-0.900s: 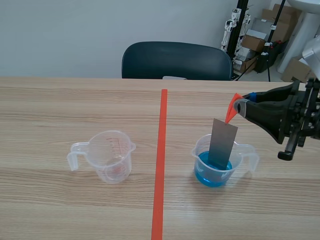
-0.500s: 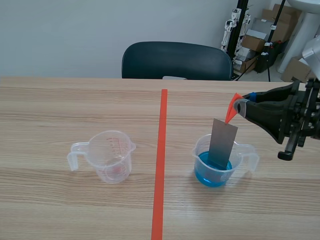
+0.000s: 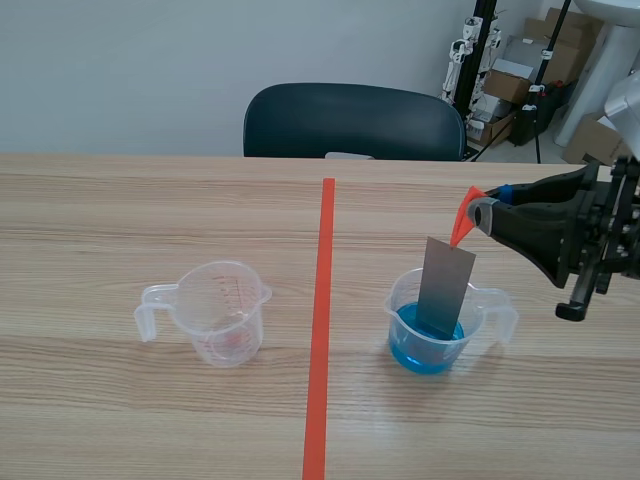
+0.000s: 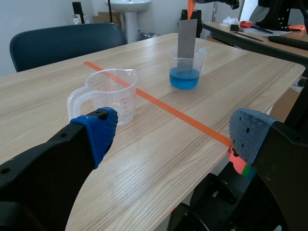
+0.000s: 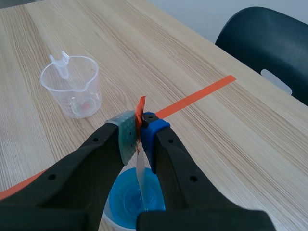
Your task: Do the redox reaction experiment. raise the plate out of the solution
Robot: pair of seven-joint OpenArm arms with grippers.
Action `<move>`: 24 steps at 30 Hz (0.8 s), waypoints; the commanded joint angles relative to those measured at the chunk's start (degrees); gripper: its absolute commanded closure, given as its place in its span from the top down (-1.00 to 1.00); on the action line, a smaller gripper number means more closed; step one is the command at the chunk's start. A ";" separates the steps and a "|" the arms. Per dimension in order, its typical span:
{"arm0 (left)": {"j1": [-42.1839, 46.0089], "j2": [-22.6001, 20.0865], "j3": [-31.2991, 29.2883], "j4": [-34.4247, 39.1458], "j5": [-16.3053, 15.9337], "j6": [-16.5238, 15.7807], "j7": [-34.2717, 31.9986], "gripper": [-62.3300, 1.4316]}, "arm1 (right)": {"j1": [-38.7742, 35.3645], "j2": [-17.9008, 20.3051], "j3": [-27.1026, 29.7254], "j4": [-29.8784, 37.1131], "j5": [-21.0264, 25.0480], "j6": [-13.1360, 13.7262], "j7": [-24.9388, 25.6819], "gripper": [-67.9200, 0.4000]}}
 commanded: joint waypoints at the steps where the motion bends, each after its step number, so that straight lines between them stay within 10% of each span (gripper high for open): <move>1: 0.46 0.13 -0.11 0.70 -0.37 -0.07 -2.62 0.58 | 0.66 0.63 0.74 0.46 0.63 -0.02 1.20 -0.98; 24: 0.46 0.11 -0.11 0.70 -0.42 -0.07 -2.62 0.58 | 0.70 0.79 0.81 0.46 0.68 -0.02 1.92 -0.98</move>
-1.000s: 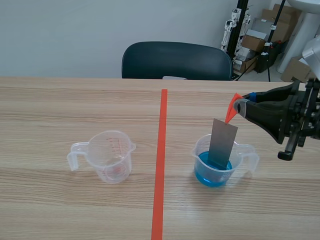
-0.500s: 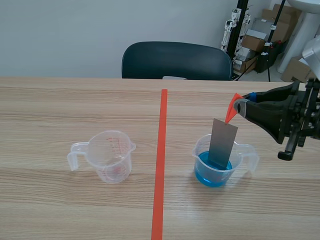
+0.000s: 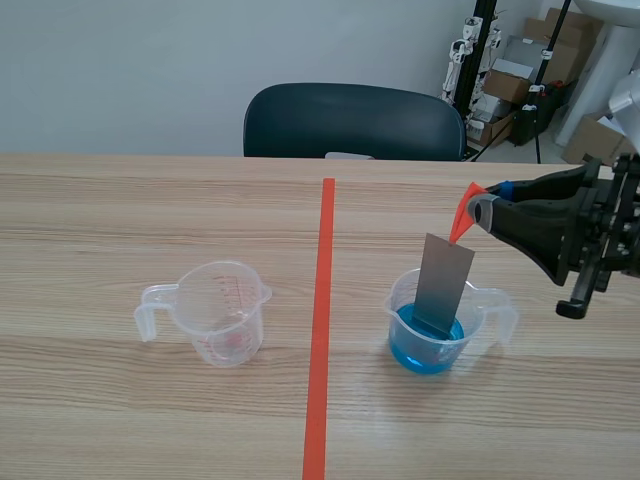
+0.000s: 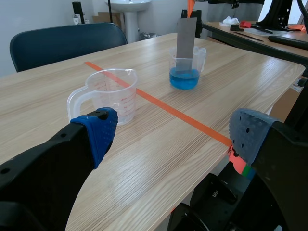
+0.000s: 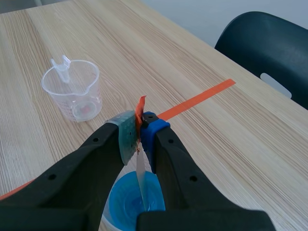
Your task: Do the redox reaction experiment. raise the plate out of the solution
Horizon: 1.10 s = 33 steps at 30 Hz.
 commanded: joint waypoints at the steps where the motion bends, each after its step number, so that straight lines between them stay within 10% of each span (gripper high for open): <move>1: 0.46 0.13 -0.11 0.70 -0.42 -0.07 -2.62 0.58 | 0.70 0.79 0.81 0.46 0.68 -0.02 1.14 -0.98; 23: -4.35 0.11 -0.07 0.79 -0.57 0.04 -2.62 0.57 | 0.83 7.08 8.41 4.57 4.35 4.20 1.14 -0.98; 33: -11.93 0.11 0.20 1.66 0.04 -6.38 -2.62 -0.34 | 0.83 12.39 8.48 7.58 8.24 6.08 3.26 -0.98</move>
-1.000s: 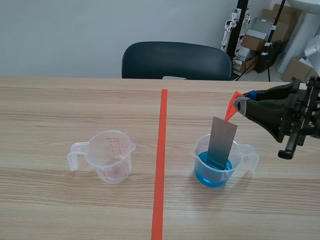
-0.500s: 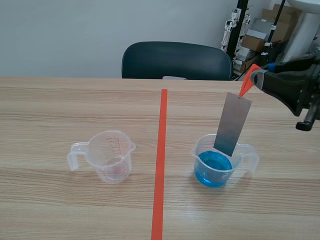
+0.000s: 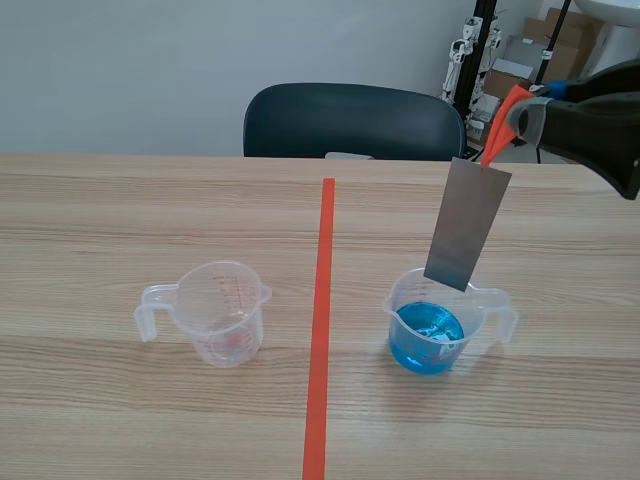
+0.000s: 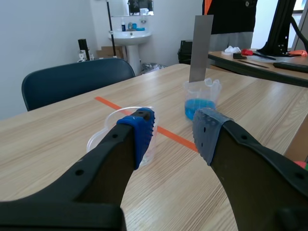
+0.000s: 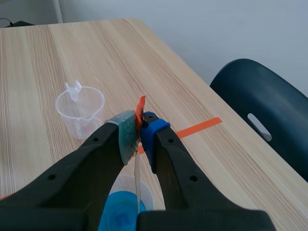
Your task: Do the redox reaction experiment. raise the plate out of the solution
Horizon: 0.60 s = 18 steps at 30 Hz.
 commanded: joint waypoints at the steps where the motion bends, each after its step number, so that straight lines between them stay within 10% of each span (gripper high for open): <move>1: -1.01 0.09 0.52 1.68 0.02 -0.68 -2.62 -0.42 | 0.83 1.53 0.68 1.07 2.08 0.42 1.53 -0.98; 18: -18.47 0.15 15.52 3.98 -0.24 -1.77 13.68 -0.84 | 0.83 10.86 0.83 6.21 12.76 0.61 1.51 -0.98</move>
